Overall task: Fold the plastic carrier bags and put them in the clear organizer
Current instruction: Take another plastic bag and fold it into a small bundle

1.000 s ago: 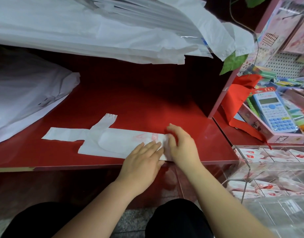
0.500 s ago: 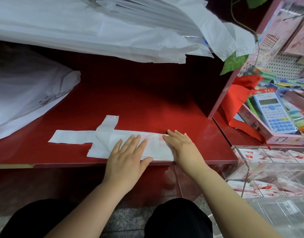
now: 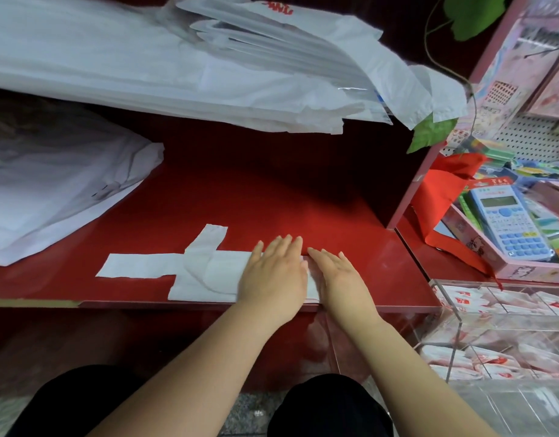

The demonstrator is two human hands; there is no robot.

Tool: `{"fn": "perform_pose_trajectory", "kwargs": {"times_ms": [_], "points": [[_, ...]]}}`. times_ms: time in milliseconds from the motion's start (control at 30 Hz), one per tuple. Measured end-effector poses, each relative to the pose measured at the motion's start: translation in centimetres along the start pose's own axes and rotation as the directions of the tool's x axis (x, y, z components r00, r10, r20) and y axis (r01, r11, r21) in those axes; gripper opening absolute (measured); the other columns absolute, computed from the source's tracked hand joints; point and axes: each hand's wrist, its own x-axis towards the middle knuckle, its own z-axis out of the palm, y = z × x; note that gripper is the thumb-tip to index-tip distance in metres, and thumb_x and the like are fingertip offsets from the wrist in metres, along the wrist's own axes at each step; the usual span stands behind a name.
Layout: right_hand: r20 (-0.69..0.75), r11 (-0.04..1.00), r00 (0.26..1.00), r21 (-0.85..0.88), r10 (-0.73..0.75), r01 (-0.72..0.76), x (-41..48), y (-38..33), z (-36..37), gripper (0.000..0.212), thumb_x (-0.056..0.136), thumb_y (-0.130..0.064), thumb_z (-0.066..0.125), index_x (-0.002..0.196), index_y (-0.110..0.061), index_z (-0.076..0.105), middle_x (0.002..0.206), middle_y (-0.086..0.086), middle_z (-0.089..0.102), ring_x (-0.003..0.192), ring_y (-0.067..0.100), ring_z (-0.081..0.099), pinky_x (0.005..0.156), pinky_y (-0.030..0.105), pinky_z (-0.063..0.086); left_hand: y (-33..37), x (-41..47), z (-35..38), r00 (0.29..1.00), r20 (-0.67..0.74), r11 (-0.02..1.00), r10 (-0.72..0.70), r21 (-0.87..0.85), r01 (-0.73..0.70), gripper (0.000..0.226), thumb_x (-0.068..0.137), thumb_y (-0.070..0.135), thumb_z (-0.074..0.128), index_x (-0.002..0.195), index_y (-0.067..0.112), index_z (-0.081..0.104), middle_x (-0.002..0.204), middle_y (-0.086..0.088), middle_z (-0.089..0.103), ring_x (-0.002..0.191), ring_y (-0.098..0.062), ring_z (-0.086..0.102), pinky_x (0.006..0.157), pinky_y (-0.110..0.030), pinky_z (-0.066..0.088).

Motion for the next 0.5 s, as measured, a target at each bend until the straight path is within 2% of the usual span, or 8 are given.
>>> {"fn": "perform_pose_trajectory", "kwargs": {"times_ms": [67,133,200,233,333,500], "points": [[0.024,1.000,1.000,-0.016,0.020,-0.020,-0.2,0.2,-0.2,0.038,0.063,-0.001,0.061,0.100,0.001,0.067,0.089,0.012,0.072,0.086,0.029,0.069,0.085,0.040,0.038,0.4,1.0,0.7,0.995,0.085,0.999,-0.052,-0.004,0.053,0.050,0.102,0.026,0.017,0.149,0.015,0.004,0.157,-0.001,0.005,0.143,-0.014,0.002,0.114,-0.033,-0.003],[0.080,0.996,0.994,0.028,0.078,-0.081,-0.4,0.1,-0.7,0.038,0.076,-0.006,0.050,0.112,-0.001,0.063,0.107,0.014,0.068,0.103,0.031,0.063,0.096,0.039,0.032,0.4,0.9,1.3,0.984,0.147,0.995,-0.102,0.025,0.099,0.051,0.102,0.027,0.017,0.149,0.014,0.001,0.157,-0.002,0.000,0.143,-0.014,-0.002,0.114,-0.034,-0.004],[0.150,0.991,0.981,0.033,0.124,-0.130,-0.4,-0.1,-1.1,0.047,0.090,-0.018,0.028,0.130,-0.007,0.050,0.135,0.009,0.051,0.130,0.025,0.042,0.110,0.032,0.016,0.2,0.3,1.6,0.980,0.162,0.992,-0.114,0.070,0.104,0.053,0.102,0.030,0.016,0.149,0.014,-0.002,0.157,-0.002,-0.005,0.143,-0.014,-0.008,0.114,-0.034,-0.007],[0.168,0.992,0.979,0.018,0.118,-0.123,-0.4,0.1,-1.1,0.046,0.096,-0.020,0.022,0.136,-0.012,0.043,0.143,0.004,0.041,0.137,0.019,0.031,0.113,0.028,0.010,0.0,-0.1,1.6,0.980,0.164,0.992,-0.116,0.072,0.105,0.053,0.101,0.031,0.015,0.148,0.014,-0.004,0.156,-0.002,-0.007,0.143,-0.014,-0.009,0.114,-0.034,-0.008],[0.198,0.991,0.971,-0.019,0.133,-0.131,-0.4,0.2,-1.2,0.040,0.101,-0.015,0.026,0.140,-0.021,0.034,0.151,-0.005,0.027,0.141,0.010,0.017,0.113,0.025,0.001,-1.7,-1.3,1.1,0.978,0.142,0.986,-0.153,0.091,0.141,0.054,0.101,0.035,0.011,0.148,0.014,-0.007,0.156,-0.001,-0.010,0.142,-0.013,-0.012,0.113,-0.033,-0.009],[0.222,0.984,0.959,-0.031,0.176,-0.173,-0.3,0.0,-1.3,0.041,0.100,-0.012,0.028,0.139,-0.023,0.035,0.151,-0.005,0.025,0.141,0.010,0.016,0.113,0.025,0.000,-8.4,-4.0,-0.8,0.935,0.054,0.925,-0.352,0.171,0.338,0.057,0.100,0.040,0.011,0.148,0.015,-0.005,0.156,-0.002,-0.008,0.143,-0.013,-0.008,0.114,-0.032,0.000]]}}
